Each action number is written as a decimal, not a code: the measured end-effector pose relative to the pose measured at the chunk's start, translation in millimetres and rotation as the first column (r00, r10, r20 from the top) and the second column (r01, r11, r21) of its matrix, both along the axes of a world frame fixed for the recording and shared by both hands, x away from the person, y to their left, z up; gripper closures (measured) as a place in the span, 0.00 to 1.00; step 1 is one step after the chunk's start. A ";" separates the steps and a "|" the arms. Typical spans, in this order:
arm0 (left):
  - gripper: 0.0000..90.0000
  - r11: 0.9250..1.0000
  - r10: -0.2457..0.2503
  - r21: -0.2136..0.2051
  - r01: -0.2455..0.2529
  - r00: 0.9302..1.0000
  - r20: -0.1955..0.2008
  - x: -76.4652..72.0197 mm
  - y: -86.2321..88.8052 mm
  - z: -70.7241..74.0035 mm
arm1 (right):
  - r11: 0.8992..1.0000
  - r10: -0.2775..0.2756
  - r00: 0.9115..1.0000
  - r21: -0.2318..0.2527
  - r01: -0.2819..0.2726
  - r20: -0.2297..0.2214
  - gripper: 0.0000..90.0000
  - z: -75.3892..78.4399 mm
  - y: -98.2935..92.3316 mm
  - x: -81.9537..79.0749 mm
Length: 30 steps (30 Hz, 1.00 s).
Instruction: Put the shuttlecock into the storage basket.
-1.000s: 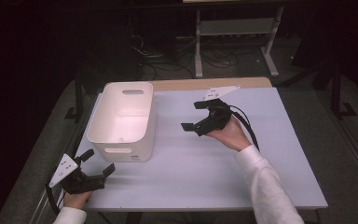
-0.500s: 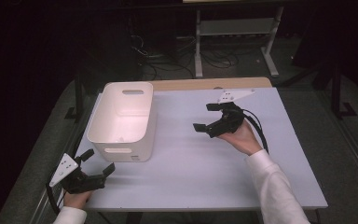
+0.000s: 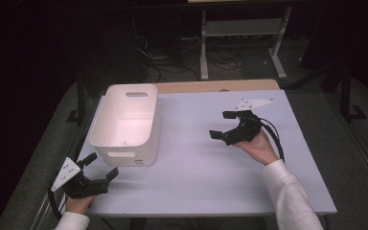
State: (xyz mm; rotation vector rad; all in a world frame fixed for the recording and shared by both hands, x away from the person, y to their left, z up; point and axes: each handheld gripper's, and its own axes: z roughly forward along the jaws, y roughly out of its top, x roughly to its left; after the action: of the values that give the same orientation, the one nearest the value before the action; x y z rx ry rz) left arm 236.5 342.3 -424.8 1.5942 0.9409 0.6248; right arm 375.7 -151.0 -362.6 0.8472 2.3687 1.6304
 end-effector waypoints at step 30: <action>0.00 1.000 0.001 -0.005 -0.001 1.000 0.017 -2.1 -0.1 1.4 | 0.986 -0.165 0.986 0.014 0.165 0.020 0.00 -16.7 -55.7 -15.8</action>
State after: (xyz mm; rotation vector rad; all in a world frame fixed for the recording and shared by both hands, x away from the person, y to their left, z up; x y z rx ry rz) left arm 234.3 342.2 -423.5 1.5821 0.9307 0.6353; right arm 359.9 -206.7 -379.3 0.9944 2.2110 1.5822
